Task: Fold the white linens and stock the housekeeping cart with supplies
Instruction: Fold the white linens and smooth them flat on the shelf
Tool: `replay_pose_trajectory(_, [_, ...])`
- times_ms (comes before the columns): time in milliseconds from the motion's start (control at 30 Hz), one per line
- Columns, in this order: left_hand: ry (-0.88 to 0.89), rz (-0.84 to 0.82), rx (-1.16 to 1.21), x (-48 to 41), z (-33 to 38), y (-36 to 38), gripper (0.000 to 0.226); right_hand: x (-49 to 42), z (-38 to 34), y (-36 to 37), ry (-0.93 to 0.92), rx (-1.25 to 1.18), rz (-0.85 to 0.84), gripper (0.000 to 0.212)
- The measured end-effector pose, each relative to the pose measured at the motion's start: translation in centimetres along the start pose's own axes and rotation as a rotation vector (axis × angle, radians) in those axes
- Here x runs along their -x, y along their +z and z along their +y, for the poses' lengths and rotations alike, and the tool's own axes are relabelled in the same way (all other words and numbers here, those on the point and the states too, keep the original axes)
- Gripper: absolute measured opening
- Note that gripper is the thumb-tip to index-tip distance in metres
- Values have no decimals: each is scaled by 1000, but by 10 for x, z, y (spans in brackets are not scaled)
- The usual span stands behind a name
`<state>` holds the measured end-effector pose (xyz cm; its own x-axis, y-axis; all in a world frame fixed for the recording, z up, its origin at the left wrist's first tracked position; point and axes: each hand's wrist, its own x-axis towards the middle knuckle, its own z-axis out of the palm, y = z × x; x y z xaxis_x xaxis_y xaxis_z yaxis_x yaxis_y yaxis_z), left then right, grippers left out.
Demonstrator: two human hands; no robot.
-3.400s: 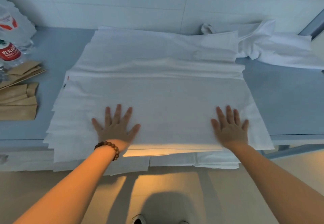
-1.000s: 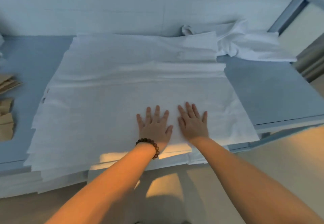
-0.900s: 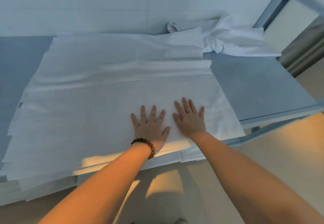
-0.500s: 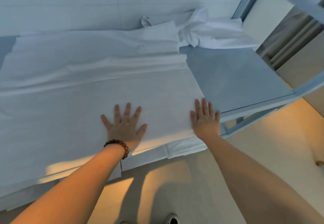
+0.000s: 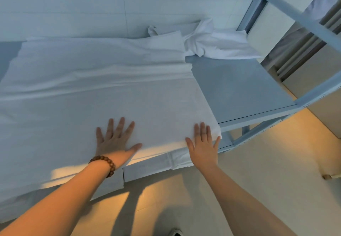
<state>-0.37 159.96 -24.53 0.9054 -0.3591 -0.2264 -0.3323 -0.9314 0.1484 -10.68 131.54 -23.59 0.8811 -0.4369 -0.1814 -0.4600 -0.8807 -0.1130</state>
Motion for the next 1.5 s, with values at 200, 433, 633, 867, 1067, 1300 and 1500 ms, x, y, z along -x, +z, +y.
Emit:
replay_pose_trajectory(200, [-83,12,-149,56,-59,4,118,9,-45,2,-449,159,-23,111])
replay_pose_trajectory(433, [-280,20,-221,85,-106,-1,104,5,-79,10,-431,255,46,104])
replay_pose_trajectory(633, [-285,58,-202,94,-98,0,102,12,-76,6,-481,341,92,91])
replay_pose_trajectory(867, [-181,50,-262,108,-113,1,89,29,-58,-4,-593,302,267,74])
replay_pose_trajectory(1067, [-153,-57,-238,112,-143,-13,85,28,-51,-14,-489,249,203,65])
replay_pose_trajectory(1300, [-150,-97,-128,128,-160,-38,75,40,-44,-29,-456,241,81,65])
replay_pose_trajectory(1500, [-73,167,12,167,-154,-59,44,68,-25,-34,-460,148,138,69])
